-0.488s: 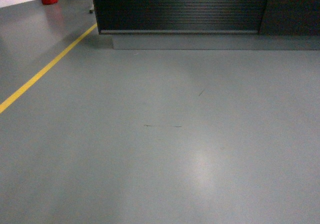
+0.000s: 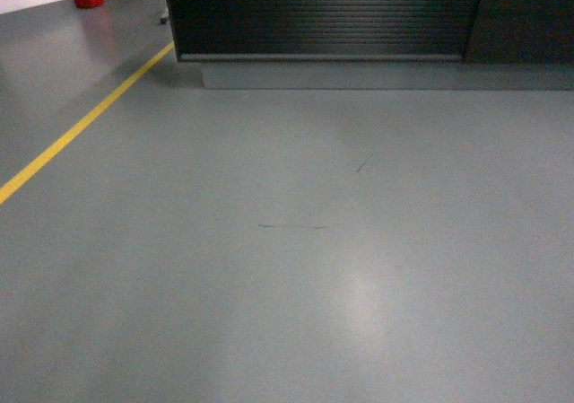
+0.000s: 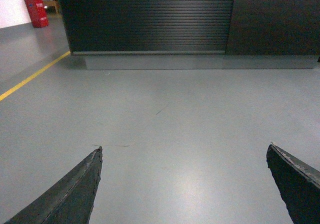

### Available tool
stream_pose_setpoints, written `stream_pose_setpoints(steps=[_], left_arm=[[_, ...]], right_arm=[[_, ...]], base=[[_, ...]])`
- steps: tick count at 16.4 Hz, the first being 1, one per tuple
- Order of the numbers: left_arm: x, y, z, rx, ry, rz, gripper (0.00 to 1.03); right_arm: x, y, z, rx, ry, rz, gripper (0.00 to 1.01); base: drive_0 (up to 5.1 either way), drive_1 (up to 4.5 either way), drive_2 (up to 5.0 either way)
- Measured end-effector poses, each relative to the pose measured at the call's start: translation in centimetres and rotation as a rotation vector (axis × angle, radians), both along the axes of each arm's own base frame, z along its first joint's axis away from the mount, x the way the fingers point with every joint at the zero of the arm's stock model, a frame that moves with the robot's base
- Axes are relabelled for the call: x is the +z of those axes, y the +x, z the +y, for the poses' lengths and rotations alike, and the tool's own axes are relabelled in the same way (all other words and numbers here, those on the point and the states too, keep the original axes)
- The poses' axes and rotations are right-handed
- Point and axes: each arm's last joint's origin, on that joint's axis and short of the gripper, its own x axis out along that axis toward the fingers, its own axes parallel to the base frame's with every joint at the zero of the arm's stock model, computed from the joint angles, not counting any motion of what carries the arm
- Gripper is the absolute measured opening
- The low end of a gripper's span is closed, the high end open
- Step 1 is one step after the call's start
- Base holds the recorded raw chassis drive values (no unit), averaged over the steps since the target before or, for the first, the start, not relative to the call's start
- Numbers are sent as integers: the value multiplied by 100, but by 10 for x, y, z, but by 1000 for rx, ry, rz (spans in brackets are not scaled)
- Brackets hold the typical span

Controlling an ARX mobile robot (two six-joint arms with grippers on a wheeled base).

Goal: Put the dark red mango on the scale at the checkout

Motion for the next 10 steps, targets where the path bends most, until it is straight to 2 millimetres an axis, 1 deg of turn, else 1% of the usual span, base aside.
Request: stream_pose_setpoints(steps=[10], left_arm=[[0,0,0,0,0,0,98]], right_arm=[[0,0,0,0,0,0,98]], base=[[0,0,0]])
